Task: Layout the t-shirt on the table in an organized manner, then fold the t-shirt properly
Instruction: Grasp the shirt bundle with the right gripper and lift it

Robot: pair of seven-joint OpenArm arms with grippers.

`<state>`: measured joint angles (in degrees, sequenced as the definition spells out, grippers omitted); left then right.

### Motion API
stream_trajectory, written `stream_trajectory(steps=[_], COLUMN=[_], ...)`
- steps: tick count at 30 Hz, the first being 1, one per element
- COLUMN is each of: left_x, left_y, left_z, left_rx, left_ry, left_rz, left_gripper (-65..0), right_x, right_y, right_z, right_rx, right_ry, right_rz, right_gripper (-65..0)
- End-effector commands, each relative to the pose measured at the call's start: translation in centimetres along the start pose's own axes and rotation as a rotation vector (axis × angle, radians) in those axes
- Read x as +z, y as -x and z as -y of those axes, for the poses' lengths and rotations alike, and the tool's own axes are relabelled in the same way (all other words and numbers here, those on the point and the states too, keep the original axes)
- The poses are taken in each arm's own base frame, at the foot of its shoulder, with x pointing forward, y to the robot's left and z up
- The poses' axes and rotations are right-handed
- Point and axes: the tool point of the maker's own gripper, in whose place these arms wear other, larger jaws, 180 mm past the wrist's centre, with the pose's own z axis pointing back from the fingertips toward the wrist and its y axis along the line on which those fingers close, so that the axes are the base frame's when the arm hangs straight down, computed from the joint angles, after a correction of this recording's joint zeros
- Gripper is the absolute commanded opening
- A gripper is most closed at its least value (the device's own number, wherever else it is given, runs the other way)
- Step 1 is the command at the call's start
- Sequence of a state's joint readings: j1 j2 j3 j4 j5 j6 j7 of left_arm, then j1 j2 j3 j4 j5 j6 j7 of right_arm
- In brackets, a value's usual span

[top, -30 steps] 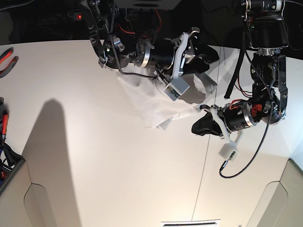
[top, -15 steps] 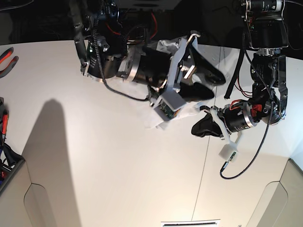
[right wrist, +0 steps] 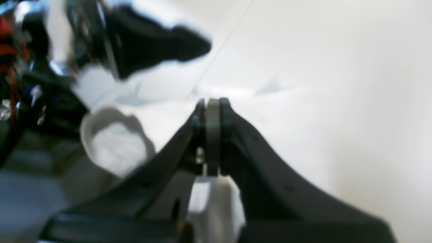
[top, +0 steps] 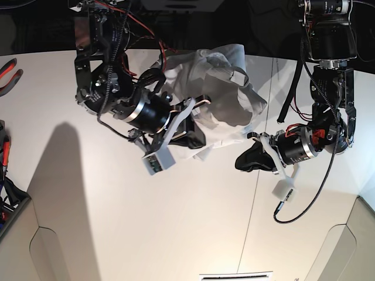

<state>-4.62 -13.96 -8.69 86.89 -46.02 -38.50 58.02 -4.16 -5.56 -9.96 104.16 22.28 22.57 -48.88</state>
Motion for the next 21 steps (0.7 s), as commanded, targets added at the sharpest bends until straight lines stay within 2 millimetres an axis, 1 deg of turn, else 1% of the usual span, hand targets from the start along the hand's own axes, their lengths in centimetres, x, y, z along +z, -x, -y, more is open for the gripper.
stream_trajectory(steps=[1,3,6,8,10,13,16,18,21], left_x=[0.3,0.3,0.3,0.3,0.3,0.3,0.3,0.3,0.3], left_y=[-2.1,-2.1,-2.1,-2.1,-2.1,-2.1,-2.1,-2.1,-2.2], left_z=[0.3,0.3,0.3,0.3,0.4,0.4,0.4,0.4,0.4], left_rx=[-0.027,-0.027,-0.027,-0.027,-0.027,-0.027,-0.027,-0.025,-0.024], left_ry=[0.018,0.018,0.018,0.018,0.019,0.019,0.019,0.020,0.023], left_rz=[0.063,0.063,0.063,0.063,0.063,0.063,0.063,0.064,0.067], left_gripper=[-65.0,-65.0,-65.0,-65.0,-65.0,-65.0,-65.0,-65.0,-65.0], right_x=[-0.5,-1.9,-3.8,-4.7,-5.0,-5.2,-5.4,-5.5,-5.7], right_y=[-0.4,1.9,5.1,7.0,8.2,8.4,8.2,8.3,8.4], right_z=[-0.6,-1.1,-2.3,-3.2,-4.1,-5.1,-5.3,-4.4,-1.7], right_rx=[0.006,-0.005,-0.029,-0.036,-0.030,-0.011,0.011,0.070,0.152], right_ry=[-0.022,-0.041,-0.086,-0.114,-0.137,-0.161,-0.165,-0.123,0.000], right_rz=[0.013,-0.050,-0.125,-0.173,-0.209,-0.219,-0.221,-0.237,-0.276], right_gripper=[-65.0,-65.0,-65.0,-65.0,-65.0,-65.0,-65.0,-65.0,-65.0])
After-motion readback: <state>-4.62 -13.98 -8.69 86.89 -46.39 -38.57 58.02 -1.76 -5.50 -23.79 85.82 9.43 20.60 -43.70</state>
